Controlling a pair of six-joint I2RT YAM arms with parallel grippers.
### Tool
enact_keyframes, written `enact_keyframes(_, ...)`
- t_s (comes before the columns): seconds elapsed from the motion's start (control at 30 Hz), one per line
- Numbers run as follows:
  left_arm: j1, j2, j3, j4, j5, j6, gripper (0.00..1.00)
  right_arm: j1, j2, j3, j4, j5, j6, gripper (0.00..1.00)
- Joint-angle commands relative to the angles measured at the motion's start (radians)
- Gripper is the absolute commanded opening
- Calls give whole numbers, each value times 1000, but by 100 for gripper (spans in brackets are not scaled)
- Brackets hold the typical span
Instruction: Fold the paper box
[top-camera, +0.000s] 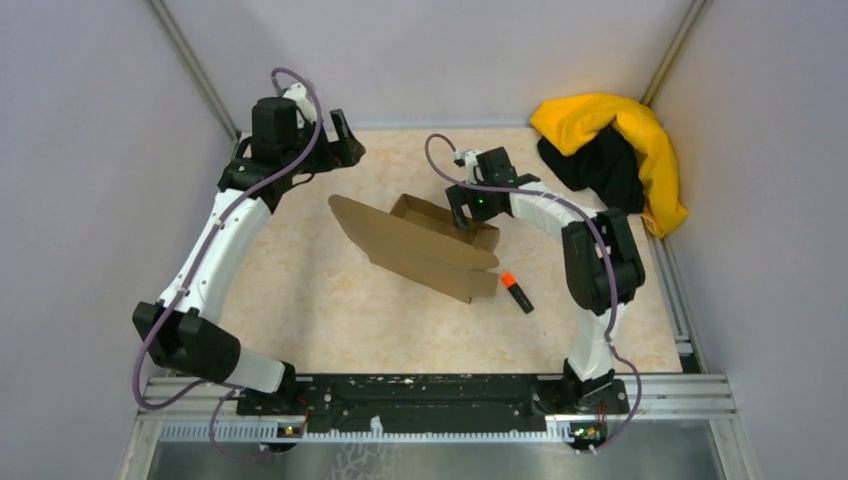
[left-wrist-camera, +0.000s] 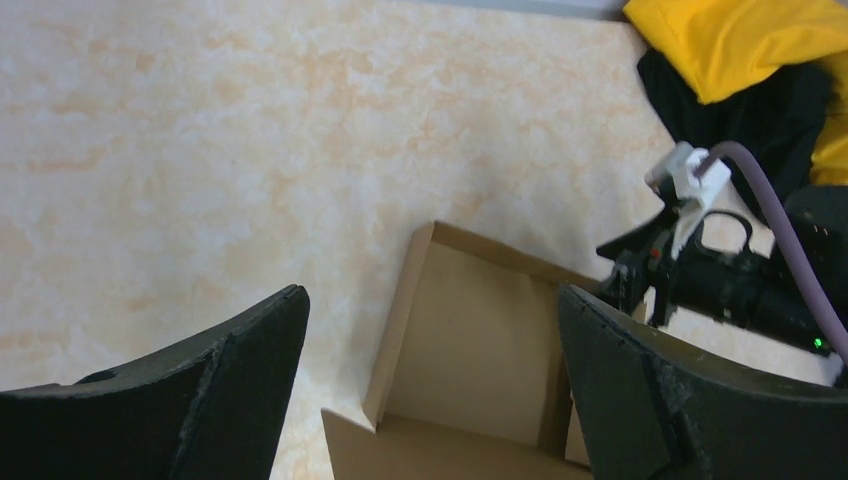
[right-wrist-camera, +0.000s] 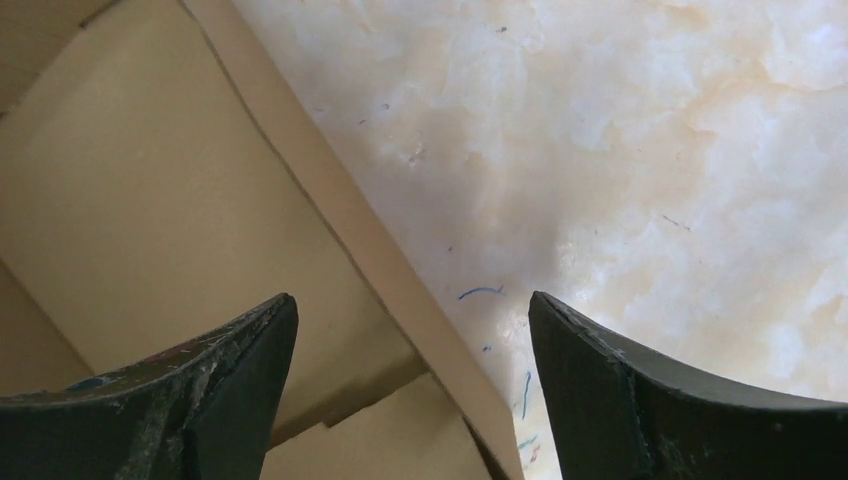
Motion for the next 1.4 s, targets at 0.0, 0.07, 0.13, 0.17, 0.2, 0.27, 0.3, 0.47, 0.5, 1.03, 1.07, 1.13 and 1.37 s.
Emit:
enact_keyframes(0.0, -5, -88, -117, -8, -13, -51, 99, -4, 62, 85, 26, -8, -43, 83)
enact_keyframes(0.07, -5, -120, -151, -5, -4, -55, 99, -3, 84, 107, 14, -1, -26, 74)
enact_keyframes(0.13, -5, -138, -165, -8, -3, -54, 99, -1, 98, 126, 3, 15, 6, 67)
enact_keyframes(0.17, -5, -144, -169, -9, -2, -53, 99, 2, 102, 130, 0, 19, 21, 64)
enact_keyframes(0.2, -5, -149, -174, -8, -1, -52, 99, 4, 105, 132, -2, 36, 31, 62)
enact_keyframes(0.27, -5, -159, -183, -9, 1, -51, 99, 12, 105, 131, -6, 61, 84, 58)
enact_keyframes(0.3, -5, -164, -186, -8, 2, -51, 99, 14, 101, 126, -3, 78, 108, 56)
enact_keyframes(0.47, -5, -184, -214, -1, 3, -48, 99, 24, 67, 72, 24, 120, 217, 44)
enact_keyframes(0.5, -4, -189, -219, -1, 2, -48, 99, 25, 63, 65, 21, 130, 237, 40)
enact_keyframes(1.03, -5, -243, -286, 7, -13, -49, 99, 84, -58, -140, 113, 207, 654, 31)
enact_keyframes(1.07, -5, -245, -286, 4, -19, -47, 99, 94, -64, -155, 125, 193, 661, 37)
enact_keyframes(1.13, -4, -250, -278, -6, -41, -37, 99, 99, -89, -188, 145, 175, 657, 50)
enact_keyframes(1.37, 10, -258, -183, -53, -69, -16, 99, 38, -197, -161, 135, 124, 333, 72)
